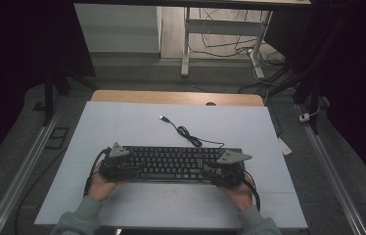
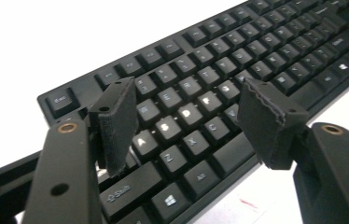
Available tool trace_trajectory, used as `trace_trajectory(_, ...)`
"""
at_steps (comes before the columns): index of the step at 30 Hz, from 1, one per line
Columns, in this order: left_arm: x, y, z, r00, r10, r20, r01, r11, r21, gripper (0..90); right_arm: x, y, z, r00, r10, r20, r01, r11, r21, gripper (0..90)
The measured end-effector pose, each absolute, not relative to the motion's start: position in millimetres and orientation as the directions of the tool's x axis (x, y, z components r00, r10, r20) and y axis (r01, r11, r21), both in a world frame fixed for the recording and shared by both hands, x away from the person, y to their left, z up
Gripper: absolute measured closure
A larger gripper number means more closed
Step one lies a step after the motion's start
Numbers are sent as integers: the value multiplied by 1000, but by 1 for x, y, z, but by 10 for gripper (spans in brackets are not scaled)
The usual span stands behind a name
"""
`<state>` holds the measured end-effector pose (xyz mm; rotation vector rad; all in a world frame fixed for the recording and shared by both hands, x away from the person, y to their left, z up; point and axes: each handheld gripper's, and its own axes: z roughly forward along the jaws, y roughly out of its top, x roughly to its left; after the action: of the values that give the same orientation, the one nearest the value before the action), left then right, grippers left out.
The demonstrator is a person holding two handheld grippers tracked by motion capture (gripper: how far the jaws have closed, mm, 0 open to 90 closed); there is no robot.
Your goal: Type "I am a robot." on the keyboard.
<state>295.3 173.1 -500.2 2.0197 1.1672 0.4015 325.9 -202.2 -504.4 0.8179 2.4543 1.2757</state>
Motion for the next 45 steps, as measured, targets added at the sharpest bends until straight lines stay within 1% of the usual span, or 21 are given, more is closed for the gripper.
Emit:
trace_trajectory(3, 296, 176, -502, 517, 851, -94, 606, -286, 742, 422, 326, -202, -505, -808, 589, 28, 363, 460, 810, 550)
trace_trajectory(6, 297, 179, -503, 507, 856, -98, 609, -276, 744, 501, 326, -202, -505, -809, 587, 29, 363, 460, 810, 549)
trace_trajectory(10, 299, 181, -506, 499, 861, -101, 614, -269, 742, 628, 326, -201, -505, -810, 586, 28, 364, 464, 808, 547)
trace_trajectory(15, 301, 182, -509, 499, 861, -98, 627, -281, 727, 815, 326, -201, -506, -810, 586, 27, 364, 466, 806, 546)
trace_trajectory(17, 302, 181, -511, 496, 862, -100, 634, -281, 720, 874, 326, -201, -506, -810, 586, 26, 364, 467, 806, 545)
trace_trajectory(24, 306, 182, -517, 489, 867, -94, 654, -293, 697, 884, 326, -201, -506, -807, 590, 19, 364, 472, 803, 543)
trace_trajectory(36, 308, 182, -522, 466, 881, -80, 671, -293, 681, 884, 326, -201, -506, -808, 589, 20, 364, 472, 803, 542)
trace_trajectory(45, 308, 181, -523, 466, 881, -78, 671, -295, 680, 884, 326, -201, -506, -807, 590, 18, 363, 473, 803, 541)
